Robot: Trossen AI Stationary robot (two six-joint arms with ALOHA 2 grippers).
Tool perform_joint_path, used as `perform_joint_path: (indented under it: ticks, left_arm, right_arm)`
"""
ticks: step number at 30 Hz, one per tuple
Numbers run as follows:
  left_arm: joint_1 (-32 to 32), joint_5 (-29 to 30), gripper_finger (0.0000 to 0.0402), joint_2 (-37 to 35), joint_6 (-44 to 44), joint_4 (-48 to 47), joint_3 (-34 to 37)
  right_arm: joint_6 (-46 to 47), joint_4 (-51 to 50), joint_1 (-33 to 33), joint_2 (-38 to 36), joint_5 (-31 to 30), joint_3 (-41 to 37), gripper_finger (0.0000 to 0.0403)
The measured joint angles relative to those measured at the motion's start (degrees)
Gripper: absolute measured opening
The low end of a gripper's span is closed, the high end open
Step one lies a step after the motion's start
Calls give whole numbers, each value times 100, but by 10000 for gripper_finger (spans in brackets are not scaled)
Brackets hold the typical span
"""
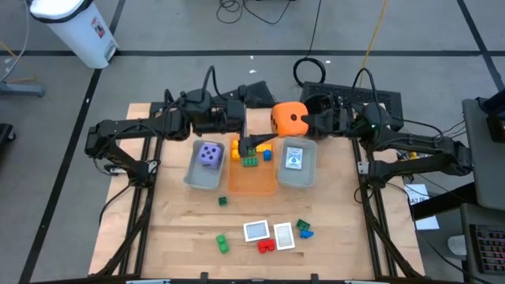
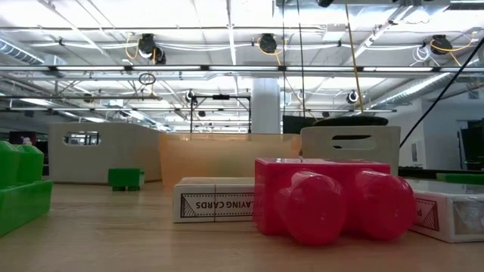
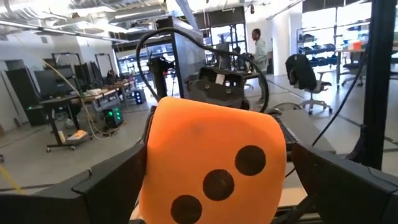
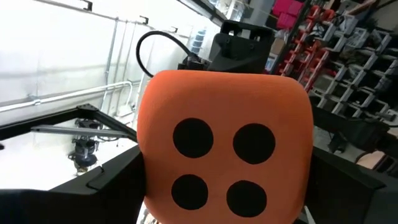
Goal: Pick & Place Toys
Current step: Put the orange dice into the left gray bin
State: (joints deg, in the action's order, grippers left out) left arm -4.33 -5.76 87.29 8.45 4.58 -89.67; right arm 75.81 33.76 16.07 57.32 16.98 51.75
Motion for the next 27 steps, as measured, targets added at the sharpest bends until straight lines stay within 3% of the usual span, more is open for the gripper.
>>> perform_joint_path:
  ticks: [17, 27]
  left_arm:
    - [40, 88, 400, 70, 192, -62, 0]
    - [102, 352, 400, 57, 347, -579, -4]
  right_arm:
    - [296, 74, 20, 87, -66, 0, 338]
    - [609, 92, 20, 278, -197, -4, 338]
